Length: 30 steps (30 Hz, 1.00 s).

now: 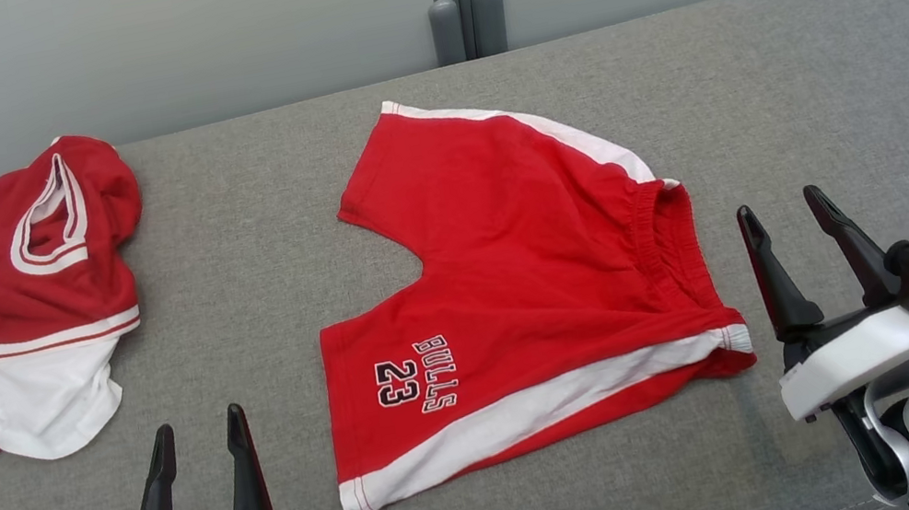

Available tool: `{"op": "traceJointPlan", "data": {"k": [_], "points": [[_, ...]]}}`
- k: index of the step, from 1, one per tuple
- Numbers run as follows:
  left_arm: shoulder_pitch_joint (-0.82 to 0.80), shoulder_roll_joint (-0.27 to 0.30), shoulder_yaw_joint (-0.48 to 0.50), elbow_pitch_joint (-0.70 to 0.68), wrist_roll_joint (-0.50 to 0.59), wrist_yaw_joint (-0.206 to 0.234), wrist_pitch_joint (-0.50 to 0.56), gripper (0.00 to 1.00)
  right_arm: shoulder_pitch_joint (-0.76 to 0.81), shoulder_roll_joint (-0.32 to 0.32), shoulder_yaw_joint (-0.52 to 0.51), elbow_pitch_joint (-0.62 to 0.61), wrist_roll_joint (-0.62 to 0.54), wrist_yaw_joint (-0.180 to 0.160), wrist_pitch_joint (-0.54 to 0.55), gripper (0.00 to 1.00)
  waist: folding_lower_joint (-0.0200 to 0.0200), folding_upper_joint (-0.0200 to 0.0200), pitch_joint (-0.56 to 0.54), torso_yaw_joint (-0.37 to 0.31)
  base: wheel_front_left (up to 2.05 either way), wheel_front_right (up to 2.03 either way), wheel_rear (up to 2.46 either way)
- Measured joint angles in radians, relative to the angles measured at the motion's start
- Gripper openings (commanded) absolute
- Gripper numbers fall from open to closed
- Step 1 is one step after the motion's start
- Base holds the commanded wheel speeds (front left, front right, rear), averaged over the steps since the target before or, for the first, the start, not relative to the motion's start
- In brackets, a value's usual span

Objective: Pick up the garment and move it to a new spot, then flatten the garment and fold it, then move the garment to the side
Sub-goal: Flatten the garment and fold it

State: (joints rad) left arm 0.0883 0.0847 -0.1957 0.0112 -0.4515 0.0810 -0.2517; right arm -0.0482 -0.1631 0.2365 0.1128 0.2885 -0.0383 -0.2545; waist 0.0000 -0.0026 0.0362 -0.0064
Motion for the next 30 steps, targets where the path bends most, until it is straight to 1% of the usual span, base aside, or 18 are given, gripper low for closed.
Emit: {"op": "traceJointPlan", "data": {"k": [7,20,25,28,29,30], "points": [[0.021,-0.005,0.004,-0.021,0.025,0.003,0.0,1.0,0.011,0.0,0.002,0.008,-0.008,0.0,0.0,1.0,0.0,0.0001,0.004,-0.004,0.0,0.0,0.0],[0.026,-0.013,0.008,-0.033,0.037,0.003,0.0,1.0,0.011,0.001,0.003,0.02,-0.009,0.003,0.0,1.0,0.0,0.0,0.012,-0.007,0.0,0.0,0.0],[0.052,-0.013,-0.017,0.004,0.036,-0.012,0.0,1.0,0.014,-0.012,0.034,0.047,-0.019,0.032,0.0,1.0,0.0,0.0,0.019,-0.007,0.0,0.0,0.0],[0.08,-0.013,-0.047,0.049,0.032,-0.028,0.016,1.0,0.017,-0.037,0.064,0.064,-0.037,0.062,0.016,1.0,0.0,0.0,0.03,-0.006,0.0,0.0,0.0],[0.08,-0.013,-0.047,0.049,0.032,-0.028,0.016,1.0,0.017,-0.037,0.064,0.064,-0.037,0.062,0.016,1.0,0.0,0.0,0.03,-0.006,0.0,0.0,0.0],[0.082,-0.013,-0.059,0.07,0.025,-0.036,0.031,1.0,0.017,-0.05,0.082,0.076,-0.045,0.078,0.028,1.0,0.0,0.0,0.038,-0.006,0.0,0.0,0.0]]}}
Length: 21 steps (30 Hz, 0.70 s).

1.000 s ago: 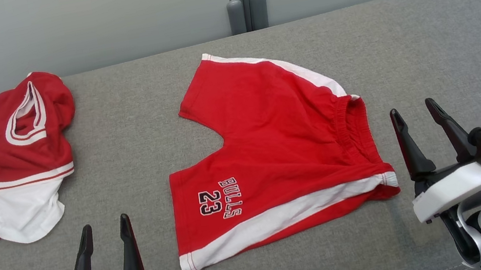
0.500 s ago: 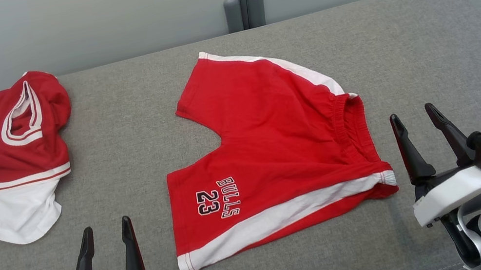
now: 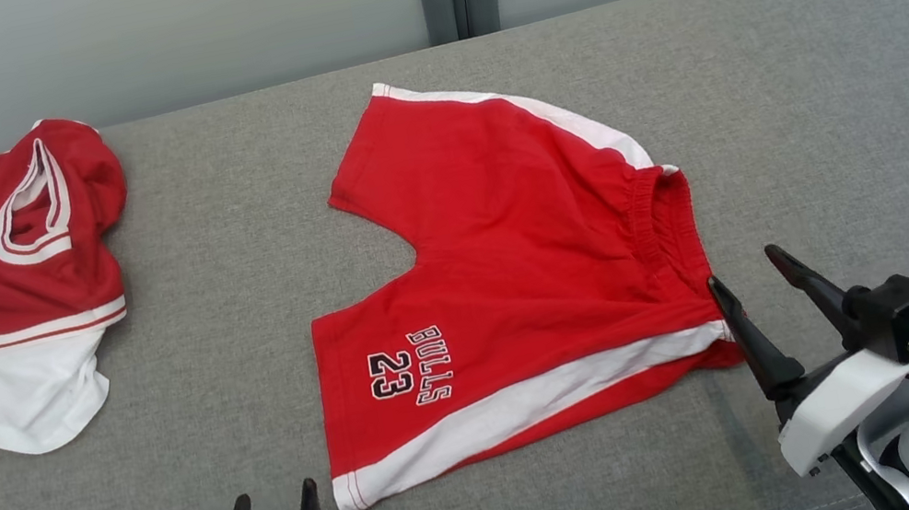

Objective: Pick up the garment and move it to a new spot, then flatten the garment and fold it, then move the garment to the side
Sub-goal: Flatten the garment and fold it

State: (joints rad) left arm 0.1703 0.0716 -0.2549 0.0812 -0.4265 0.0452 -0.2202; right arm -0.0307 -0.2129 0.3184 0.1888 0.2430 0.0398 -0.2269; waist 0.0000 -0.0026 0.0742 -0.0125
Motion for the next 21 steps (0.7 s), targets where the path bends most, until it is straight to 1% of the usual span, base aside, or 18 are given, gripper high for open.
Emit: {"op": "traceJointPlan", "data": {"k": [1,4,7,16,19,21], "points": [[0.0,0.0,0.0,0.0,0.0,0.0,0.0,1.0,0.0,0.0,0.0,0.0,0.0,0.0,0.0,1.0,0.0,0.0,0.0,0.0,0.0,0.0,0.0],[0.0,0.0,-0.009,0.024,-0.003,-0.015,0.014,1.0,0.001,-0.017,0.021,0.018,-0.007,0.024,0.021,1.0,0.0,0.0,0.013,0.0,0.0,0.0,0.0],[-0.002,0.0,-0.016,0.04,-0.011,-0.025,0.023,1.0,0.006,-0.028,0.044,0.039,-0.008,0.038,0.04,1.0,0.0,0.0,0.026,0.0,0.0,0.0,0.0],[-0.056,0.0,-0.035,0.068,-0.012,-0.047,0.03,1.0,0.015,-0.036,0.055,0.103,-0.006,0.048,0.071,1.0,0.0,0.0,0.066,0.001,0.0,0.0,0.0],[-0.075,-0.001,-0.035,0.078,-0.012,-0.055,0.03,1.0,0.008,-0.035,0.059,0.117,-0.006,0.049,0.071,0.95,0.0001,0.0,0.075,0.006,0.0,0.0,0.0],[-0.079,-0.001,-0.035,0.093,-0.012,-0.057,0.03,1.0,-0.005,-0.035,0.067,0.123,-0.006,0.056,0.071,0.93,0.0,0.0,0.077,0.008,0.0,0.0,0.0]]}}
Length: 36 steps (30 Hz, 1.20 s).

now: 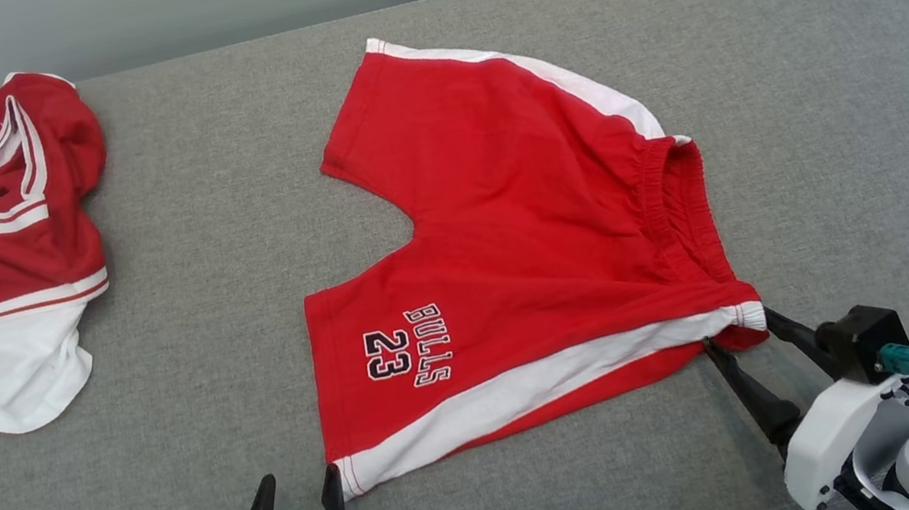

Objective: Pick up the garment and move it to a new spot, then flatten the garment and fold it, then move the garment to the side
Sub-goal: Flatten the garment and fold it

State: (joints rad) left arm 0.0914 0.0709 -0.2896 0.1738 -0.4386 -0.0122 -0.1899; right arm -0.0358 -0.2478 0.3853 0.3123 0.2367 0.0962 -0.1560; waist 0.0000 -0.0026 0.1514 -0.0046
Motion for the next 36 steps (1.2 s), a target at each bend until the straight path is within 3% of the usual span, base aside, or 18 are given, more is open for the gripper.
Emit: {"op": "traceJointPlan", "data": {"k": [2,7,27,28,29,31,33,34,36], "points": [[-0.001,0.0,-0.003,0.014,-0.002,-0.007,0.0,1.0,-0.014,0.002,0.007,0.004,0.0,0.001,0.0,0.87,0.0,0.0,0.002,0.002,0.0,0.0,0.0],[-0.019,0.0,-0.02,0.037,-0.009,-0.029,0.013,1.0,-0.038,0.002,0.014,0.019,0.0,0.004,0.0,0.49,0.0,0.0,0.005,0.005,0.0,0.0,0.0],[-0.081,-0.016,-0.074,0.17,-0.05,-0.068,0.066,1.0,-0.077,0.015,0.042,0.087,0.002,0.018,-0.012,0.35,0.0,0.0,0.0,-0.006,0.0,0.0,0.0],[-0.084,-0.016,-0.074,0.17,-0.051,-0.068,0.066,0.84,-0.081,0.016,0.042,0.088,0.002,0.018,-0.017,0.33,0.0,0.0,-0.001,-0.007,0.0,0.0,0.0],[-0.088,-0.016,-0.074,0.171,-0.051,-0.069,0.066,0.59,-0.081,0.016,0.043,0.09,0.002,0.018,-0.02,0.31,0.0,0.0,-0.002,-0.007,0.0,0.0,0.0],[-0.095,-0.017,-0.077,0.173,-0.051,-0.076,0.064,0.27,-0.081,0.017,0.045,0.098,0.002,0.018,-0.021,0.25,0.0,0.0,-0.004,-0.008,0.0,0.0,0.0],[-0.097,-0.017,-0.08,0.173,-0.051,-0.076,0.053,0.0,-0.081,0.017,0.047,0.105,0.003,0.018,-0.022,0.12,0.0,0.0,-0.006,-0.009,0.0,0.0,0.0],[-0.097,-0.017,-0.081,0.174,-0.051,-0.077,0.051,0.0,-0.081,0.017,0.049,0.108,0.004,0.018,-0.027,0.02,0.0,0.0,-0.008,-0.009,0.0,0.0,0.0],[-0.097,-0.017,-0.084,0.177,-0.052,-0.077,0.048,0.0,-0.081,0.018,0.051,0.114,0.009,0.018,-0.029,0.0,0.0,0.0,-0.011,-0.009,0.0,0.0,0.0]]}}
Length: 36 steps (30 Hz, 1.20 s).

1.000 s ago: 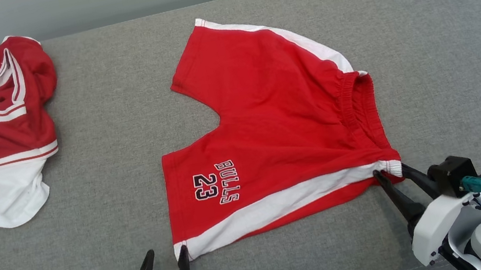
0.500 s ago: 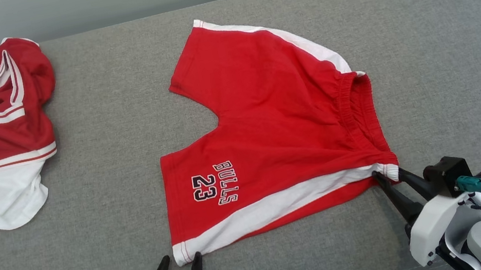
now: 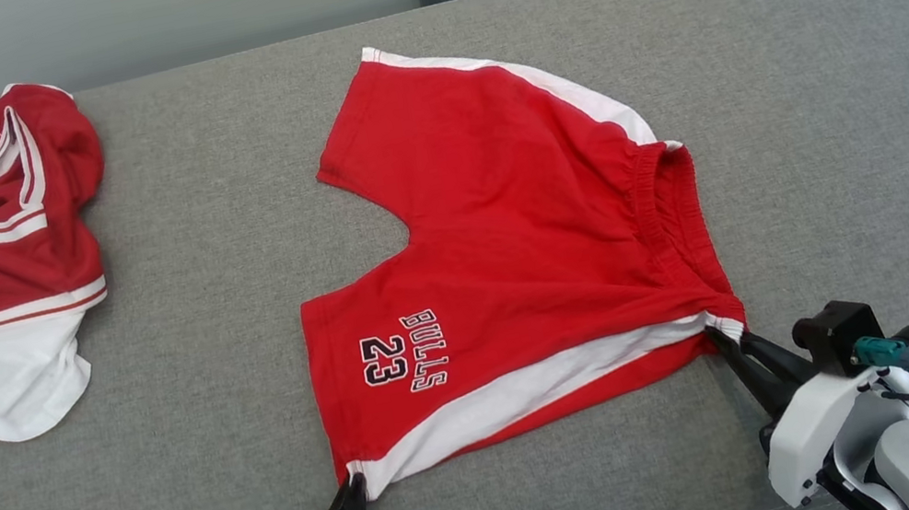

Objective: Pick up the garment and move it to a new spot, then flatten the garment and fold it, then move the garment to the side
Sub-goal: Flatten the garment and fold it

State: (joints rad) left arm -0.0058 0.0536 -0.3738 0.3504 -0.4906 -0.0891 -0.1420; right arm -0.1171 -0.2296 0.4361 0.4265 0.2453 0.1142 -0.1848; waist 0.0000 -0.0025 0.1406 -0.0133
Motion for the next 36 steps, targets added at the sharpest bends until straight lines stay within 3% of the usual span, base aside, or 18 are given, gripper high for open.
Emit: {"op": "traceJointPlan", "data": {"k": [9,18,25,36], "points": [[0.0,0.0,-0.011,0.018,-0.03,-0.009,-0.019,0.0,0.0,0.001,0.001,0.013,0.003,0.0,-0.017,0.0,0.0,0.0,-0.017,0.002,0.0,0.0,0.0],[0.0,-0.002,0.027,-0.051,-0.06,-0.012,-0.068,0.0,-0.007,-0.001,-0.034,-0.034,0.012,0.0,-0.046,0.0,0.0,0.0,-0.032,0.001,0.0,0.0,0.0],[0.0,-0.003,0.117,-0.161,-0.124,-0.014,-0.101,0.0,-0.018,-0.017,-0.085,-0.121,0.021,-0.021,-0.059,0.0,0.0,0.0,-0.051,-0.005,0.0,0.0,0.0],[0.001,-0.004,0.152,-0.362,-0.122,-0.021,-0.107,0.0,-0.014,-0.029,-0.12,-0.265,0.021,-0.039,-0.063,0.0,0.0,0.0,-0.097,-0.016,0.0,0.0,0.0]]}}
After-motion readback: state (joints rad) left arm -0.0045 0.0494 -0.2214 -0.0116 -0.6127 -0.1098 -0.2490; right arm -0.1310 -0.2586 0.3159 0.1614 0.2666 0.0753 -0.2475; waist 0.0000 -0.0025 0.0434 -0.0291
